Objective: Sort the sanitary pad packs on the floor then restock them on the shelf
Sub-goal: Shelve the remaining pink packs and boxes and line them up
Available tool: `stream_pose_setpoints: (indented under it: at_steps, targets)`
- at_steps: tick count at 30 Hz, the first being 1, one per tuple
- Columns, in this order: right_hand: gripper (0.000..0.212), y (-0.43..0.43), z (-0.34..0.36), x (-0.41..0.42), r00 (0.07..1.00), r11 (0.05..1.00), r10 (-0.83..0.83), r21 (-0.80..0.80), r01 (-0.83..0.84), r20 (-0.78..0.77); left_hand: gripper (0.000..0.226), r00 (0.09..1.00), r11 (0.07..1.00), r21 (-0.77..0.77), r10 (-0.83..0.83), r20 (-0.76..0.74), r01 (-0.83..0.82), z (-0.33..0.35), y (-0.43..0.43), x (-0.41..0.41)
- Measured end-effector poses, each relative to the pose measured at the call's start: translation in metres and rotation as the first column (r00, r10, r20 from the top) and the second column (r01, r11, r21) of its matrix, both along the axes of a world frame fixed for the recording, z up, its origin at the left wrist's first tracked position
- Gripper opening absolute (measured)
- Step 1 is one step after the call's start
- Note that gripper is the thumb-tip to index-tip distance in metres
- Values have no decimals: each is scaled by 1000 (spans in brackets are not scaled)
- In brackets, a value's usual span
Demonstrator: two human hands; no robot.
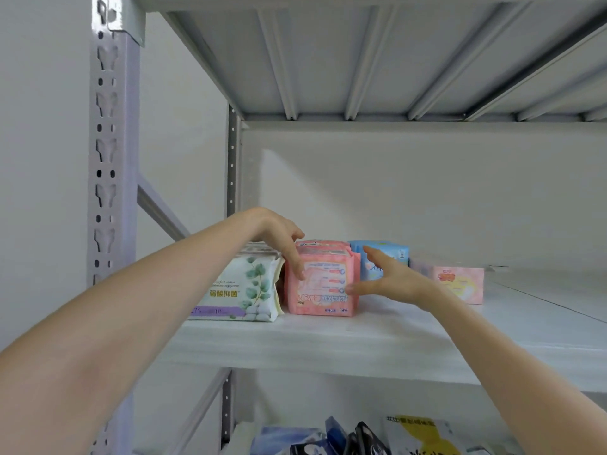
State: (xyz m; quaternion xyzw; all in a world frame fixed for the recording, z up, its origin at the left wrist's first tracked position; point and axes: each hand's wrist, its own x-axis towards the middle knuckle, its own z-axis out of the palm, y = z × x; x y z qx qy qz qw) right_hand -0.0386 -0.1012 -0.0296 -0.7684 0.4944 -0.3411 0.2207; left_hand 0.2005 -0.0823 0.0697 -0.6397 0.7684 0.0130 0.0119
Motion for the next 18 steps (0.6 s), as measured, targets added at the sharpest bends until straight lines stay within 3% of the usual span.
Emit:
stream_pose_setpoints:
  at_steps: [2,4,7,10,18]
  targets:
    - [112,-7,2,0,999,998,49,24,-49,9,102,1000,999,54,-4,-15,5,-1,-8,2]
    - [93,-11,5,1,990,988,137,62,-138,23,92,998,994,112,-11,-55,17,-2,-11,4]
    - [63,-10,4,6,967,961,251,109,-255,55,92,996,990,139,-8,-93,21,-6,-13,5]
    - [48,-12,3,9,953,947,294,108,-301,72,95,995,992,120,-22,-97,34,-8,-15,3]
    - [52,-14,7,6,940,932,322,139,-335,113,93,994,995,48,-85,-65,88,-12,-15,-4]
